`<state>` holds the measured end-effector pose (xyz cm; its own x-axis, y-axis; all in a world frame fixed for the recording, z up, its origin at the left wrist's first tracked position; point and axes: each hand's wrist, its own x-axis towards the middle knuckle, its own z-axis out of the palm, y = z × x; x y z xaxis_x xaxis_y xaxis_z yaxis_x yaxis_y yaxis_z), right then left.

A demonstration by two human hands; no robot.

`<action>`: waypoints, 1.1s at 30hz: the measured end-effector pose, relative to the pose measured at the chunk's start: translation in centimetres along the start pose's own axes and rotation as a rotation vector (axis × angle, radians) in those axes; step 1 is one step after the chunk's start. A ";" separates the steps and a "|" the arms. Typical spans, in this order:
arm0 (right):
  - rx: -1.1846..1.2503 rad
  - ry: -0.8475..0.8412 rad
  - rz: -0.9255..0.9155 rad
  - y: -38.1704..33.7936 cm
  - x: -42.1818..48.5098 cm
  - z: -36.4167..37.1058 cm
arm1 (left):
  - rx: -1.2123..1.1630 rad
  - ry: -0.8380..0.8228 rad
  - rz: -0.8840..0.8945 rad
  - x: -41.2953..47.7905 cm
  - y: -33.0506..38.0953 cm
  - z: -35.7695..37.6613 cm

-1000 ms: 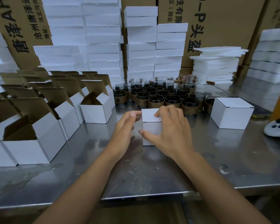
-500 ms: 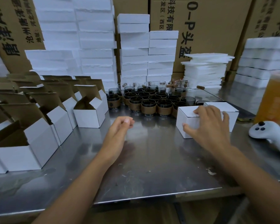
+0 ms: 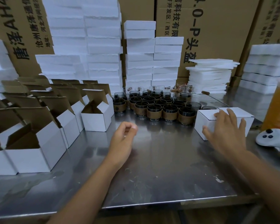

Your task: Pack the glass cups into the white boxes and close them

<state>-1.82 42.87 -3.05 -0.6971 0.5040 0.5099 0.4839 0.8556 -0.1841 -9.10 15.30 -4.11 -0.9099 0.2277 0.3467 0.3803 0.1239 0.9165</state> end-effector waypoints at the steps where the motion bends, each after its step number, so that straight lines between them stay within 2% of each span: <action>1: -0.010 0.001 -0.007 -0.4 -0.2 0.0 | 0.018 0.029 0.000 0.1 -0.1 0.0; 3: -0.003 0.042 -0.069 -1.6 -0.8 0.0 | 0.052 0.087 0.010 0.3 -0.2 0.1; 6: 0.039 0.119 -0.298 -4.4 -2.1 0.3 | 0.098 0.153 0.033 0.5 -0.4 0.1; 9: 0.056 0.062 -0.457 -7.1 -3.2 1.0 | 0.122 0.192 0.034 0.9 -0.8 0.0; 14: 0.227 -0.020 -0.384 -7.8 -3.1 2.0 | 0.166 0.296 0.020 2.7 -1.9 -1.6; 18: 0.308 -0.049 -0.319 -7.4 -2.8 2.4 | 0.250 0.374 -0.067 5.2 -2.5 -4.3; 26: 0.361 -0.142 -0.282 -7.4 -2.4 2.5 | 0.555 0.312 -0.151 7.6 -4.1 -8.5; 33: 0.371 -0.159 -0.272 -7.5 -2.4 2.3 | 0.668 0.273 0.008 6.6 -3.7 -7.9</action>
<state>-5.01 35.53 -4.85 -0.8581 0.2433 0.4522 0.0715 0.9287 -0.3639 -17.80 8.68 -3.66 -0.8826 -0.0073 0.4701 0.3277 0.7075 0.6262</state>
